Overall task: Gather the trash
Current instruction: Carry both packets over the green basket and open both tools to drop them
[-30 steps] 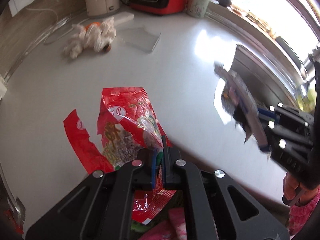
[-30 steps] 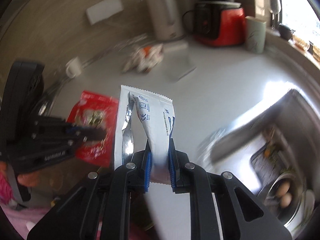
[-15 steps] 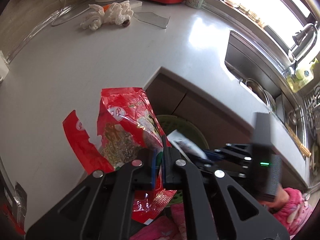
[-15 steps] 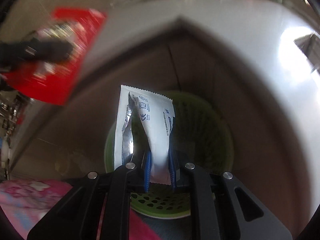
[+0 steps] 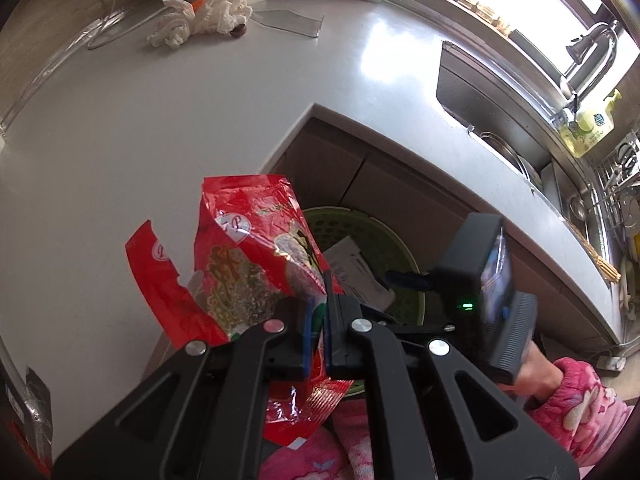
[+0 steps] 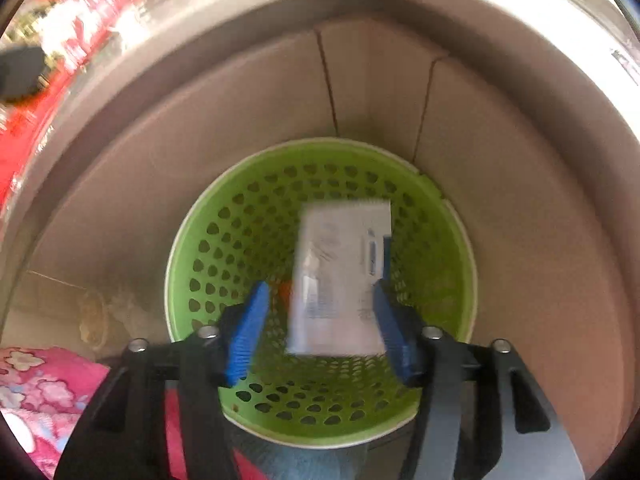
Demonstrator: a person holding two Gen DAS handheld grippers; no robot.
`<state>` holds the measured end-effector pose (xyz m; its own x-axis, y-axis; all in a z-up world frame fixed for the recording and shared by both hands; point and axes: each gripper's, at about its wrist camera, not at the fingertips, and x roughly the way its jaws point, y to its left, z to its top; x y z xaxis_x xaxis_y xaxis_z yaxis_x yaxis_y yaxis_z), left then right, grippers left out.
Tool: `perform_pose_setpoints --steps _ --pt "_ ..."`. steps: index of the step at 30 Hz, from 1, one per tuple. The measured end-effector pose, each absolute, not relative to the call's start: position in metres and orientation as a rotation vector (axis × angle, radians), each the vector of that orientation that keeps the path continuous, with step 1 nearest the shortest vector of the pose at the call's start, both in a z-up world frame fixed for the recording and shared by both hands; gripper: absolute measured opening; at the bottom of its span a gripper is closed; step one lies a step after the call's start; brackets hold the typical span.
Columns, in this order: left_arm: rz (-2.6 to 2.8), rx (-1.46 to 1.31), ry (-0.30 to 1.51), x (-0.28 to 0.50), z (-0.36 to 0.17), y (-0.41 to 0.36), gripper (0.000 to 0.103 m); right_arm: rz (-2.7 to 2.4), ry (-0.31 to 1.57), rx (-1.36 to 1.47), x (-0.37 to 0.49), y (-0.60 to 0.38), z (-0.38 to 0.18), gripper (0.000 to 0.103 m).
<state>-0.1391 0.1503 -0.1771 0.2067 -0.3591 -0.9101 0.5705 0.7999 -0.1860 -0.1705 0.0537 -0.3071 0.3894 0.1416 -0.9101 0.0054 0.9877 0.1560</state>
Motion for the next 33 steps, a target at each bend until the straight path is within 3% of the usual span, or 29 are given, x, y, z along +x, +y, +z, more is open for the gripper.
perform_pose_setpoints --steps 6,10,21,23,24,25,27,33 --pt "-0.701 0.217 1.19 -0.141 -0.181 0.146 0.004 0.043 1.074 0.18 -0.19 0.035 -0.254 0.057" --pt "-0.723 0.233 1.206 -0.142 -0.194 0.139 0.004 -0.01 0.971 0.194 -0.205 0.023 -0.206 0.069" --pt "-0.799 0.294 1.347 -0.141 -0.26 0.102 0.004 -0.134 0.838 0.164 -0.221 0.009 -0.134 0.071" --pt "-0.799 0.296 1.379 -0.137 -0.269 0.097 0.009 -0.145 0.822 0.184 -0.224 0.002 -0.127 0.072" --pt "-0.802 0.289 1.39 -0.136 -0.271 0.095 0.02 -0.148 0.818 0.193 -0.224 0.001 -0.13 0.072" --pt "-0.8 0.287 1.395 -0.135 -0.272 0.093 0.041 -0.15 0.817 0.2 -0.224 -0.002 -0.13 0.073" --pt "-0.786 0.284 1.368 -0.133 -0.269 0.092 0.058 -0.157 0.82 0.2 -0.223 -0.009 -0.129 0.073" --pt "-0.757 0.262 1.329 -0.121 -0.251 0.085 0.062 -0.146 0.814 0.208 -0.207 -0.033 -0.125 0.073"
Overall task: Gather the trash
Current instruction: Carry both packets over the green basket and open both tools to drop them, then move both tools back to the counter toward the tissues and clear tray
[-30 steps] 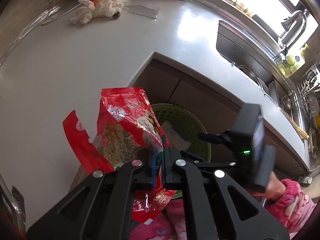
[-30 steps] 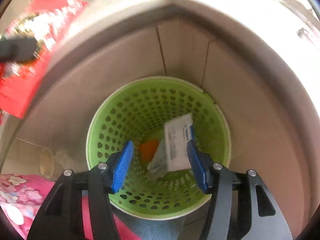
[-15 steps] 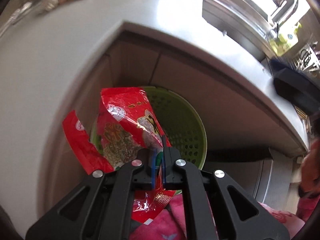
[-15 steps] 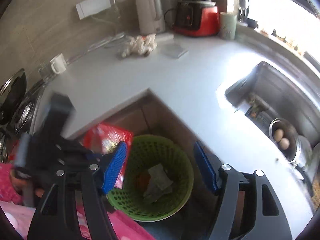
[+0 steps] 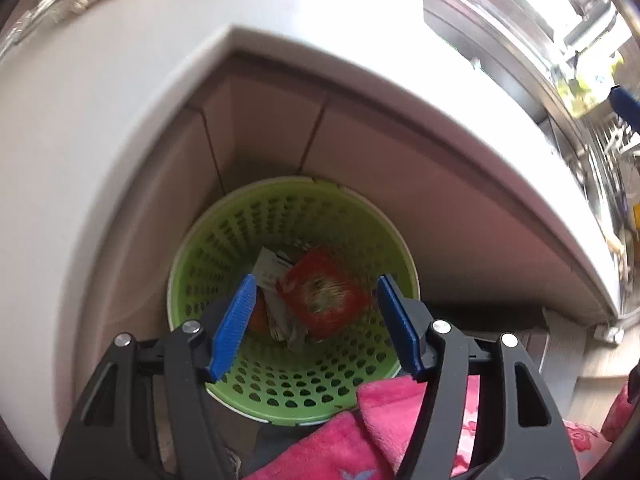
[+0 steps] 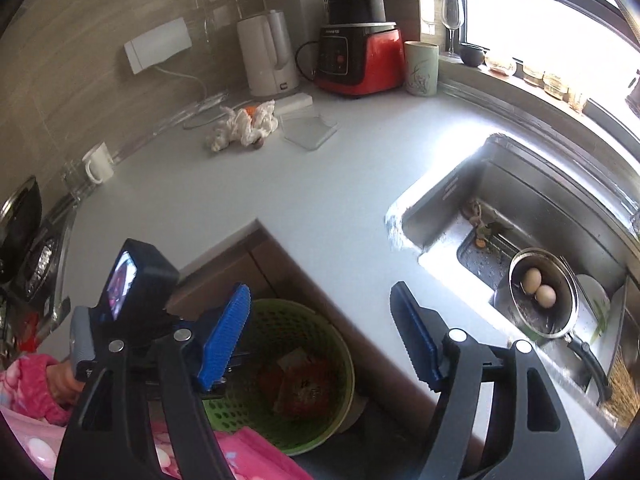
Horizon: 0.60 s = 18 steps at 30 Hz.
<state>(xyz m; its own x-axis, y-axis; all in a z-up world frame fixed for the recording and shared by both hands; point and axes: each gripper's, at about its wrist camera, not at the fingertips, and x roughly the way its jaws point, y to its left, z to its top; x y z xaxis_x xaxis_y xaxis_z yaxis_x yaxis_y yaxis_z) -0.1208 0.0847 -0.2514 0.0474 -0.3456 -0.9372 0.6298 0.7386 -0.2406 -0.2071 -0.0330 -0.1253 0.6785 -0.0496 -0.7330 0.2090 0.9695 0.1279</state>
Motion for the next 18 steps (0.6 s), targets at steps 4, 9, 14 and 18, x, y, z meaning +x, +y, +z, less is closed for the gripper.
perform_pose_setpoints --steps 4,9,14,18 --pt "-0.705 0.189 1.27 -0.103 -0.22 0.095 0.071 -0.121 0.802 0.196 -0.186 -0.046 -0.12 0.073" --pt "-0.598 0.135 1.119 -0.079 -0.166 0.107 0.081 -0.066 0.797 0.153 -0.149 -0.06 -0.114 0.073" --pt "-0.494 0.076 1.033 -0.046 -0.129 0.121 0.089 0.006 0.785 0.113 -0.105 -0.074 -0.11 0.073" --pt "-0.423 0.046 0.996 -0.021 -0.115 0.125 0.091 0.063 0.794 0.084 -0.065 -0.083 -0.114 0.073"
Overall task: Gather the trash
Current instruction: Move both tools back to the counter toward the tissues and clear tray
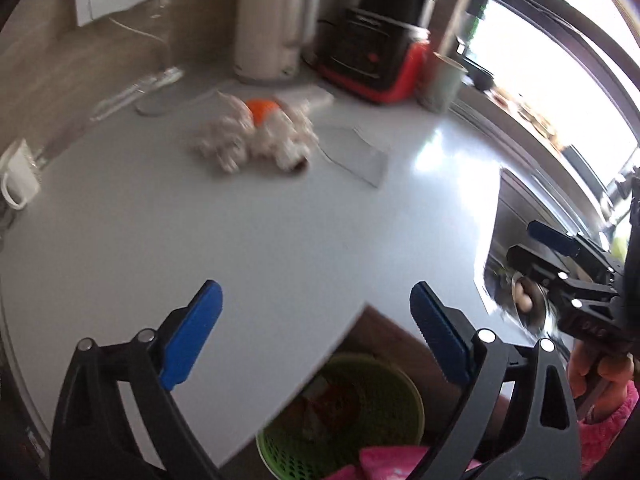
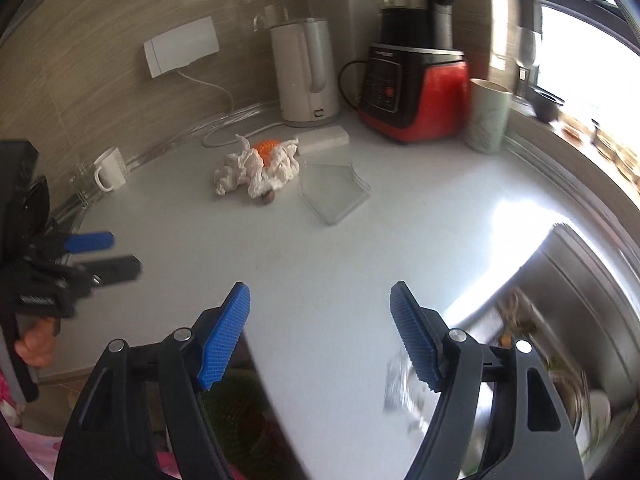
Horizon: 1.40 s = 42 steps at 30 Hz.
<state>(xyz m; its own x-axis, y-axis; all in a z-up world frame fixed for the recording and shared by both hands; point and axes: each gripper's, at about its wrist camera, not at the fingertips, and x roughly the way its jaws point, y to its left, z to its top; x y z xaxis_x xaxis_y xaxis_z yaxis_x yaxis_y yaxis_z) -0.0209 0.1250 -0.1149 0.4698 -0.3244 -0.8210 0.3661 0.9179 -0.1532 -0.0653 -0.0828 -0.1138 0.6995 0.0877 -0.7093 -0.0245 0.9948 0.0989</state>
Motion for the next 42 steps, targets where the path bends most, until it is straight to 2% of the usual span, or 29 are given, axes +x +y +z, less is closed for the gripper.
perform_pose_setpoints --steps 8,10,17,19,22,26,28,30,33,42 --pt "-0.325 -0.006 1.03 0.033 -0.12 0.121 0.091 0.164 0.826 0.028 0.017 -0.09 -0.136 0.072" --pt "-0.313 -0.033 1.043 0.042 -0.122 0.122 0.091 0.203 0.846 0.01 0.043 -0.09 -0.147 0.064" --pt "-0.25 -0.051 1.047 0.063 -0.128 0.124 0.091 0.296 0.904 -0.082 0.109 -0.075 -0.18 0.054" --pt "-0.229 -0.071 1.058 0.07 -0.131 0.127 0.091 0.307 0.923 -0.118 0.126 -0.069 -0.19 0.043" --pt "-0.208 -0.099 1.067 0.076 -0.135 0.133 0.091 0.337 0.957 -0.141 0.144 -0.065 -0.202 0.032" --pt "-0.191 -0.116 1.067 0.08 -0.138 0.135 0.091 0.351 0.948 -0.203 0.15 -0.06 -0.205 0.027" --pt "-0.188 -0.116 1.07 0.083 -0.139 0.134 0.091 0.357 0.944 -0.229 0.151 -0.058 -0.206 0.011" --pt "-0.192 -0.12 1.076 0.087 -0.141 0.131 0.091 0.364 0.943 -0.244 0.149 -0.058 -0.206 0.004" --pt "-0.213 -0.12 1.082 0.095 -0.144 0.121 0.091 0.35 0.933 -0.279 0.144 -0.057 -0.206 0.003" --pt "-0.243 -0.215 1.145 0.146 -0.159 0.084 0.091 0.344 0.907 -0.067 0.124 -0.099 -0.177 0.004"
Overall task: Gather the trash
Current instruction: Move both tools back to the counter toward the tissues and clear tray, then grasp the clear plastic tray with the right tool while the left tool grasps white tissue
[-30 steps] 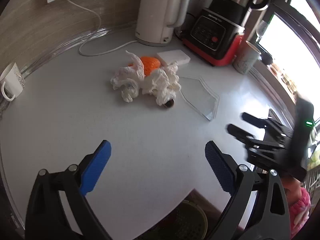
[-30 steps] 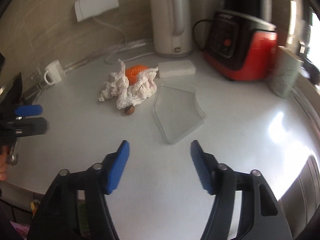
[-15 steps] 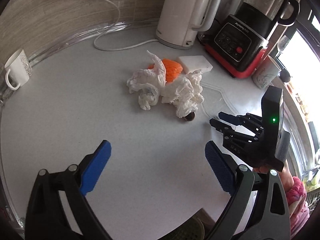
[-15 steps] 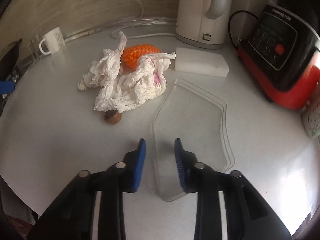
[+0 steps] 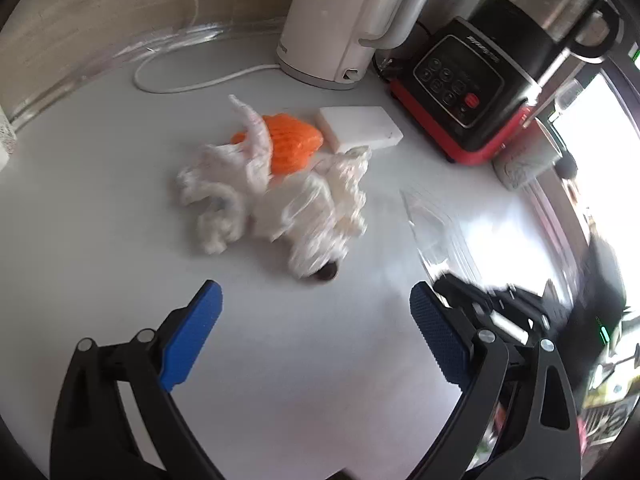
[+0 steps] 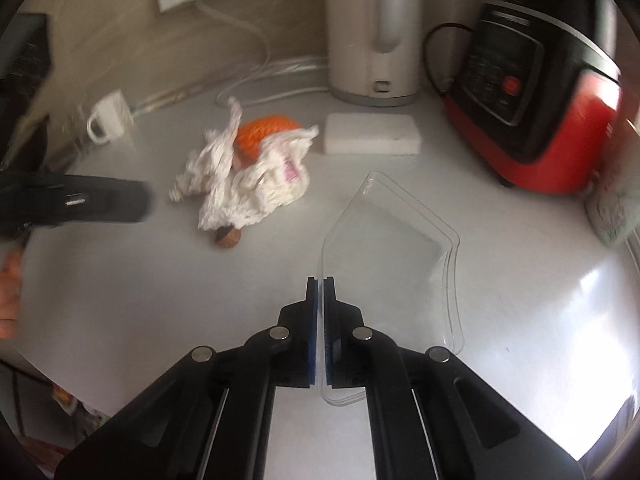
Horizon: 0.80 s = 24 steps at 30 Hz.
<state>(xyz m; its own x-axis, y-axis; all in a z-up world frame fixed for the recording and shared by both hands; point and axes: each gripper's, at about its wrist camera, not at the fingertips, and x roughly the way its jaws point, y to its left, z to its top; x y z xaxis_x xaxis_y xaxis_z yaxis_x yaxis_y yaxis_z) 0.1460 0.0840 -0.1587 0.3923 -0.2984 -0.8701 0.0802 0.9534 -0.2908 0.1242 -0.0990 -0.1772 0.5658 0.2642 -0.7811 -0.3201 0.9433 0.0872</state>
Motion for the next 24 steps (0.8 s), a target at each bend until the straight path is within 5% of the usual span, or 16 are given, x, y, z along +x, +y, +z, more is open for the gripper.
perform_pose_setpoints --steps 7,11,15,18,24 --pt "-0.126 -0.265 1.213 0.199 -0.177 0.065 0.089 0.338 0.867 -0.009 0.104 -0.123 -0.162 0.004" --pt "-0.061 -0.27 1.279 0.22 -0.193 0.061 0.067 0.336 0.866 0.024 0.098 -0.132 -0.163 0.004" --pt "-0.036 -0.2 1.276 0.226 -0.198 0.055 0.034 0.327 0.87 0.051 0.096 -0.138 -0.167 0.005" --pt "-0.045 -0.16 1.254 0.227 -0.194 0.053 0.024 0.325 0.868 0.059 0.094 -0.138 -0.167 0.005" --pt "-0.068 -0.182 1.209 0.221 -0.177 0.062 0.021 0.317 0.847 0.065 0.09 -0.134 -0.162 0.005"
